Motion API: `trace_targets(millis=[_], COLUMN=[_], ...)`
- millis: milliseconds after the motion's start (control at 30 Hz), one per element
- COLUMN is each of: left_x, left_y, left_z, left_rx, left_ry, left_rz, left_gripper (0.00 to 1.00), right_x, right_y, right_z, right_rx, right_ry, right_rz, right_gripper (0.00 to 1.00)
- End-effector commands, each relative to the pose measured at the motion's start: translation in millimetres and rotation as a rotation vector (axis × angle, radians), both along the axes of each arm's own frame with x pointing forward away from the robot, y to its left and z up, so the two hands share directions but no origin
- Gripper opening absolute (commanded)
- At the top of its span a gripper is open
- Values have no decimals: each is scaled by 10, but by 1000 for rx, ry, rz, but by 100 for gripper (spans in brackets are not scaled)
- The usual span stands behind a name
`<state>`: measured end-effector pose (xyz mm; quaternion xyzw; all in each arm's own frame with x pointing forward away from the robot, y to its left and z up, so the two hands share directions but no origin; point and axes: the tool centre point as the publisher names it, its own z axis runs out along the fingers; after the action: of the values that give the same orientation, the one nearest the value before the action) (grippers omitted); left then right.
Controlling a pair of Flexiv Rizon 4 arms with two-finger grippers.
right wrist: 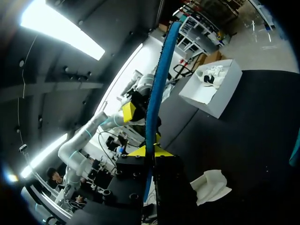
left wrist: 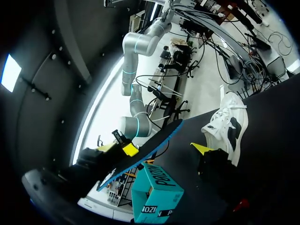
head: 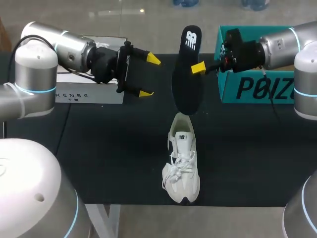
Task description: Take the shoe out of the shoebox, open the shoe tongue, remove and reinsert the insole, then place the shoe into the shoebox
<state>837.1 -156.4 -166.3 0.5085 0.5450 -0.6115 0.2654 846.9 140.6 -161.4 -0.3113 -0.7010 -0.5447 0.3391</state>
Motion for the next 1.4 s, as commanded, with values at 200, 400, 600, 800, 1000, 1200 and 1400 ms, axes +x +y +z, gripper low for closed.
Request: trace_targets(millis=[200, 400, 600, 800, 1000, 1200, 1400], left_x=[21, 21, 21, 21, 41, -69, -173], left_y=[-17, -17, -17, -17, 48, 223, 245], left_z=[-8, -8, -8, -8, -34, -65, -141], left_rx=[1, 1, 1, 1, 92, 282, 490], left_ry=[0, 0, 0, 0, 41, 109, 170], left_rz=[-5, -5, -5, -5, 75, 213, 432], left_gripper=[100, 100, 100, 100, 100, 100, 100], right_x=[0, 0, 0, 0, 0, 0, 0], right_y=[1, 1, 1, 1, 1, 1, 1], right_z=[3, 3, 3, 3, 3, 3, 3], right_rx=[-4, -4, -4, -4, -4, -4, -4], right_ry=[1, 1, 1, 1, 1, 1, 1], right_rz=[1, 1, 1, 1, 1, 1, 1], right_gripper=[0, 0, 0, 0, 0, 0, 0])
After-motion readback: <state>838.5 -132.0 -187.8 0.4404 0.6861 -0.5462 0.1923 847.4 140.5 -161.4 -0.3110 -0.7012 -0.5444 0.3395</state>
